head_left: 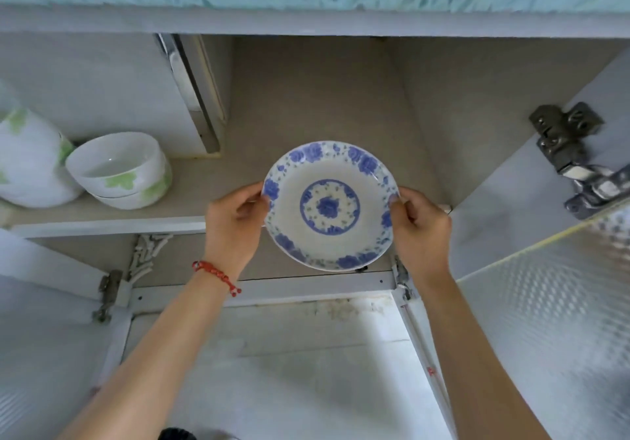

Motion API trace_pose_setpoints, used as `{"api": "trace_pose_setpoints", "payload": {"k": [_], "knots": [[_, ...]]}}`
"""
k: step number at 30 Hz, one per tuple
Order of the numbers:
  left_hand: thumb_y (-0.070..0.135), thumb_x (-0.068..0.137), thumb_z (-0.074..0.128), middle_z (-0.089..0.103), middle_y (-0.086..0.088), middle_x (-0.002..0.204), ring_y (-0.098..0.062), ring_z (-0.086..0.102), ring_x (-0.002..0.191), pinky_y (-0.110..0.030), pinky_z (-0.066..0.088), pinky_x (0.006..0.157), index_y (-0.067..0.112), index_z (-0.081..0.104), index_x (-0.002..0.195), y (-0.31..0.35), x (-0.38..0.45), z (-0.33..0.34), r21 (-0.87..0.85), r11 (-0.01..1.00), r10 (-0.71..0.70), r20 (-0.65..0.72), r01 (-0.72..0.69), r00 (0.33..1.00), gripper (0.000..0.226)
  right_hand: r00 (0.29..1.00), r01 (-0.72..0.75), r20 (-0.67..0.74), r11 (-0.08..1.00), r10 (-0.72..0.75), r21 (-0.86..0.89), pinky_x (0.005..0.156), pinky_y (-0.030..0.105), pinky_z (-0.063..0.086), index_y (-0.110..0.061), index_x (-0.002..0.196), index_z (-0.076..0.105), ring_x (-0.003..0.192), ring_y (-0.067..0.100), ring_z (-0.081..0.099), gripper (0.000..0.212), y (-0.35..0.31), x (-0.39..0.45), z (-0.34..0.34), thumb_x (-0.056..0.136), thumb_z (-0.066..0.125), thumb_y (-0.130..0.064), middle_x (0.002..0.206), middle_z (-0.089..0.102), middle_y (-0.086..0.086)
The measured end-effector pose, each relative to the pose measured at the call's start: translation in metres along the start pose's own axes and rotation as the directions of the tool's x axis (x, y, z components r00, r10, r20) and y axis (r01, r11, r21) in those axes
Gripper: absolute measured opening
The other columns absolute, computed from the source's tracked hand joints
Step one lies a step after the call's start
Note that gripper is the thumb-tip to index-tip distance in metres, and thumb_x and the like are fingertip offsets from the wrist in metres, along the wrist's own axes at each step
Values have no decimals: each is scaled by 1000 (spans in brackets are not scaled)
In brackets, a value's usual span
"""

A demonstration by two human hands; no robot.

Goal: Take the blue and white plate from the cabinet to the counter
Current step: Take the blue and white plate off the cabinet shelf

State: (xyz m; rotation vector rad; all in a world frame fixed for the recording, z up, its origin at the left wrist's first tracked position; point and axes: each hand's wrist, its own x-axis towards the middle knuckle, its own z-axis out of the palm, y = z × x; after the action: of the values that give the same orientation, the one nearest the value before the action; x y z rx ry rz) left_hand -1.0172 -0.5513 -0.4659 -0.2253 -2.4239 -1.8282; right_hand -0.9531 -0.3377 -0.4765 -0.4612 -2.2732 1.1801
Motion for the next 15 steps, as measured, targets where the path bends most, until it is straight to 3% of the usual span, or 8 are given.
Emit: {"api": "trace_pose_setpoints", "payload": {"k": [4,7,11,15], "knots": [[-6,82,56,62,14,94,19,57,66,-1,43,63,6,68,98,22,-23,-14,89,996,5,28,-7,1000,23,999,-49,20,999,49,-17,53,11,48,-12,98,65,56,4,58,18,-16,-23,-21,90,49,-14,63,62,-2],[0,83,59,65,10,96,16,59,71,-6,47,68,7,67,101,40,-46,-24,95,993,-80,34,76,996,21,998,-41,55,999,41,2,53,5,44,-12,97,65,57,-3,59,26,-33,-39,-40,88,45,-27,62,60,-9],[3,84,59,65,23,84,14,61,72,-3,45,66,12,63,108,72,-79,-40,74,981,-182,33,180,983,26,994,-98,53,995,97,14,50,0,40,-18,97,64,54,-8,56,21,-59,-63,-69,87,48,-28,50,56,-22],[7,84,59,65,35,67,4,58,65,-5,46,62,47,63,92,114,-109,-61,46,965,-262,54,260,963,41,991,-121,56,992,122,-25,48,-2,39,-12,98,64,52,-15,53,20,-93,-86,-100,86,51,-23,51,48,-24]]}}
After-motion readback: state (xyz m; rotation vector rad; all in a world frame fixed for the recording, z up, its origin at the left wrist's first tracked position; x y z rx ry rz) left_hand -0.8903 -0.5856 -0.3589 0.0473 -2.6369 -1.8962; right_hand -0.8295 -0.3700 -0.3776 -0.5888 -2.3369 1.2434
